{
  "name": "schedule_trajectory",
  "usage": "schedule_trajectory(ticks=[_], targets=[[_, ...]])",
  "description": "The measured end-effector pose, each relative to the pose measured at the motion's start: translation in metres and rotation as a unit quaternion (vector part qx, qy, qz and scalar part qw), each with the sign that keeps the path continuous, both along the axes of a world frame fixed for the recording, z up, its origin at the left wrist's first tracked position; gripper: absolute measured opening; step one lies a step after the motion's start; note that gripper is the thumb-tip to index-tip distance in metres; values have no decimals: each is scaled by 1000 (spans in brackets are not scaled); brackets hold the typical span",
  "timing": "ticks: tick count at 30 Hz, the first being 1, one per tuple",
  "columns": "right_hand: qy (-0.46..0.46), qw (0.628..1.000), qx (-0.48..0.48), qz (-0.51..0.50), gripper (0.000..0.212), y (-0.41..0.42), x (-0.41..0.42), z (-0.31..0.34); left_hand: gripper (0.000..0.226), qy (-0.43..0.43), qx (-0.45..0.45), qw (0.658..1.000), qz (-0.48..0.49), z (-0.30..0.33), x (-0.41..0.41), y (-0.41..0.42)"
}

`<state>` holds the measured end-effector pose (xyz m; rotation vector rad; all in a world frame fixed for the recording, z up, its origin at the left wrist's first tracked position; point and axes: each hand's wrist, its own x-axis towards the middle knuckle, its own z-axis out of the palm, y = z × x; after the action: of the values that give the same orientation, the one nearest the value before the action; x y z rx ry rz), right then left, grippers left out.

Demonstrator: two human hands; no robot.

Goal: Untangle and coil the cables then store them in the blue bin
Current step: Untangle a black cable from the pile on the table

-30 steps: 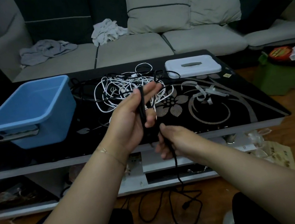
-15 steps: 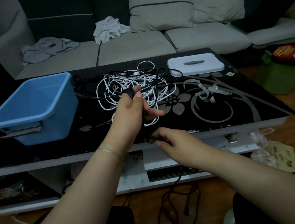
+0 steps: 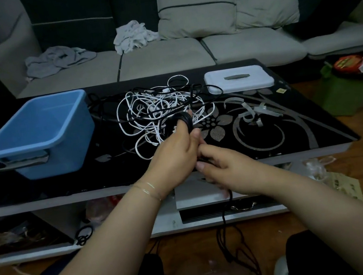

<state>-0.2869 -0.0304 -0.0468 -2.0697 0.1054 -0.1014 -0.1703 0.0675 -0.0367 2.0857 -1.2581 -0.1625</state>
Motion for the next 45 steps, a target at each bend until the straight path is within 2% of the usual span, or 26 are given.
schedule_trajectory(ticks=[3,5,6,8,10,12,14,16,18,21,24,27,31,35,38,42,43,45], targets=[[-67,997,-16,-45,11,-11,1,5,83,78,30,996,-34,0,-6,0],[-83,989,-59,-104,10,-22,-2,9,90,89,30,993,-70,0,-12,-1],[-84,982,-105,-134,17,-27,-4,10,83,84,34,992,-84,1,-15,-1],[-81,965,-194,-154,19,-34,-8,16,57,86,34,991,-97,4,-22,-3],[-93,964,-216,-128,13,-37,-10,22,46,114,34,987,-111,4,-23,-4],[-101,975,-175,-98,16,-39,-11,23,44,179,28,975,-131,4,-22,-2],[-106,979,-158,-80,17,-43,-10,23,43,275,8,950,-147,3,-20,0],[-114,981,-143,-70,17,-45,-10,24,48,333,-7,930,-157,3,-19,2],[-109,989,-73,-63,21,-44,-11,26,52,354,-19,918,-177,2,-17,3],[-104,992,5,-68,15,-39,-9,27,52,379,-32,898,-221,7,-20,4],[-105,991,23,-73,16,-39,-8,30,53,419,-41,879,-223,7,-24,1],[-93,991,60,-76,27,-39,-8,31,49,455,-66,866,-198,6,-30,-2],[-162,966,131,-152,33,-28,-3,24,53,499,-79,851,-143,9,-37,-10],[-233,929,196,-210,36,-20,3,13,54,604,-96,770,-183,8,-31,-11],[-204,913,282,-213,33,-17,4,14,52,645,-93,724,-226,7,-26,-7],[-154,885,403,-176,28,-22,8,15,51,659,-130,708,-218,9,-31,-4],[-141,881,416,-174,28,-24,10,12,51,664,-149,700,-216,11,-32,-4],[-103,906,365,-189,34,-26,14,4,49,665,-194,692,-205,17,-29,-3]])
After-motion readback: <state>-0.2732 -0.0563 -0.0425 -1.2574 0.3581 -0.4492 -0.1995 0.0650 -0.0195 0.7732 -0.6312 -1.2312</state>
